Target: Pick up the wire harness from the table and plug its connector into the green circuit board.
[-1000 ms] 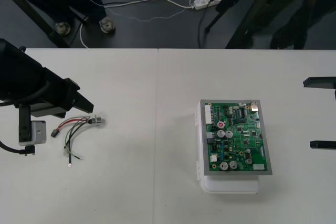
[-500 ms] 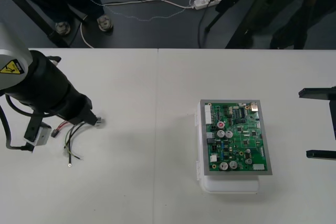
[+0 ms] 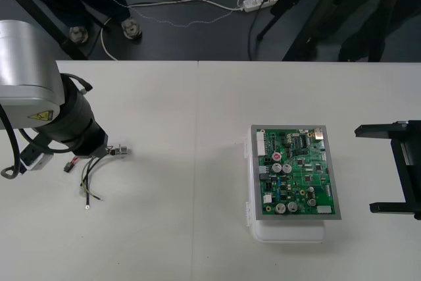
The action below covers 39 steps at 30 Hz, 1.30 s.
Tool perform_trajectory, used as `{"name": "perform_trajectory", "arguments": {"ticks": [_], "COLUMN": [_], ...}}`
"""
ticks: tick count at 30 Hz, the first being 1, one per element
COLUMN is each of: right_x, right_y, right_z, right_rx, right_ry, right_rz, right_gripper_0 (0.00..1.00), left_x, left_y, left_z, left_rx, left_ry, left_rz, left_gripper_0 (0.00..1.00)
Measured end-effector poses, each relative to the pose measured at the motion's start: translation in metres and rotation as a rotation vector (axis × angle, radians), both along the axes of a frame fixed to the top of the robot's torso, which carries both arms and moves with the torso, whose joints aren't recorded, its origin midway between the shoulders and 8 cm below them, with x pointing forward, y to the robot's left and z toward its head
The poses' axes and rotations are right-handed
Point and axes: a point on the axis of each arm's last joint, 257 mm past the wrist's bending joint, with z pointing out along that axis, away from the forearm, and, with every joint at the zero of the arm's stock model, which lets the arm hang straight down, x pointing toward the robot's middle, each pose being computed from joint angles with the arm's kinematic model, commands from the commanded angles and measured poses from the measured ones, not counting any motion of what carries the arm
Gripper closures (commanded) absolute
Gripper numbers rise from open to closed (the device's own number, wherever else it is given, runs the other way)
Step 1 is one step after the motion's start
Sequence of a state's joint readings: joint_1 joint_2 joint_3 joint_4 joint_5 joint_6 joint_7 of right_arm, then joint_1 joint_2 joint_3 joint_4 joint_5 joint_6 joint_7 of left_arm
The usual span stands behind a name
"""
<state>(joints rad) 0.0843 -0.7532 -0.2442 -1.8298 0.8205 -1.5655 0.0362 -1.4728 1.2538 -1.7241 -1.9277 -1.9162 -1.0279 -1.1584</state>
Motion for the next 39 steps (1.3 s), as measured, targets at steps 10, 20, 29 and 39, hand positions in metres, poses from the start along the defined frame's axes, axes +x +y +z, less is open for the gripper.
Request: {"name": "perform_trajectory", "arguments": {"ticks": [10,20,29,39], "right_x": [-0.003,-0.006,-0.007,-0.006], "right_y": [0.004,0.007,0.007,0.007], "right_z": [-0.003,0.005,0.008,0.008], "right_rx": [0.003,0.041,0.052,0.053], "right_ry": [0.014,0.021,0.020,0.021], "right_rz": [0.015,0.033,0.037,0.036], "right_gripper_0": [0.00,0.00,0.00,0.00], "left_x": [0.009,0.036,0.056,0.049], "left_y": [-0.022,-0.019,-0.008,-0.004], "left_z": [-0.011,-0.018,-0.041,-0.072], "left_rx": [0.073,0.076,0.077,0.064], "left_ry": [0.002,-0.026,-0.010,0.023], "left_rz": [-0.114,-0.087,-0.235,-0.279], "left_gripper_0": [0.19,0.19,0.19,0.19]}}
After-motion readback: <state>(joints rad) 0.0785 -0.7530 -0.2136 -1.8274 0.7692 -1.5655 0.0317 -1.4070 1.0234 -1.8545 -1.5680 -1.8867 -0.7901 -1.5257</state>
